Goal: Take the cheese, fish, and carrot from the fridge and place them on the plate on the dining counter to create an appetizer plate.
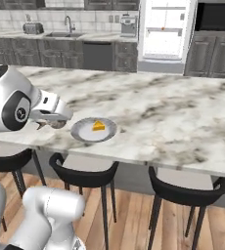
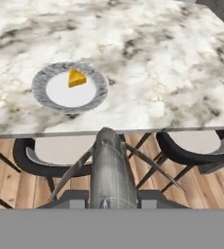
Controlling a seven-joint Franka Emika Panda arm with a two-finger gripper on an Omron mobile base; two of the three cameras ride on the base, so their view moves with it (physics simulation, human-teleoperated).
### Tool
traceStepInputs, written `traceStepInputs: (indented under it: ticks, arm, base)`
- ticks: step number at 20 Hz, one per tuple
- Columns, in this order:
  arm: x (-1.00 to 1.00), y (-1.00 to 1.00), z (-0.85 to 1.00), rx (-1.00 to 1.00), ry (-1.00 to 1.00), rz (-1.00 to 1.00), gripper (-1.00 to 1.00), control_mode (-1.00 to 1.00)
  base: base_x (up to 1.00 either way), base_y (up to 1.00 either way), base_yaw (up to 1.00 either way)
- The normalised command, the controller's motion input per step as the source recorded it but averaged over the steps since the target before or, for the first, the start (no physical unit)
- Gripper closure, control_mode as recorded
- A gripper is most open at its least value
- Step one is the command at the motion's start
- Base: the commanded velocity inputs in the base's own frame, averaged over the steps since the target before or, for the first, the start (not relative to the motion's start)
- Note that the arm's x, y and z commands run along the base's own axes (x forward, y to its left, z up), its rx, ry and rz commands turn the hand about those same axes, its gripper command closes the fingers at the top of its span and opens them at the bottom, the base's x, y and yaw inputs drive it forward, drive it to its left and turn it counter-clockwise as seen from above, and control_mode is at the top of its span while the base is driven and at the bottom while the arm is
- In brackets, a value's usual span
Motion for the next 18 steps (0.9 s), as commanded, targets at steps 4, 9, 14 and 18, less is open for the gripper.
traceStepInputs:
  ticks: [4, 9, 14, 18]
  arm:
    - [0.00, 0.00, 0.00, 0.00, 0.00, 0.00, 1.00, 1.00]
    - [0.08, 0.05, -0.02, 0.00, 0.00, -0.01, 1.00, -1.00]
    - [0.60, 0.10, -0.45, 0.00, 0.00, 0.00, 1.00, -1.00]
    - [0.79, 0.00, -0.76, 0.01, 0.00, 0.00, 1.00, -1.00]
  base:
    - [0.77, 0.47, -0.17]
    - [0.43, 0.40, -0.07]
    - [0.00, 0.00, 0.00]
    - [0.00, 0.00, 0.00]
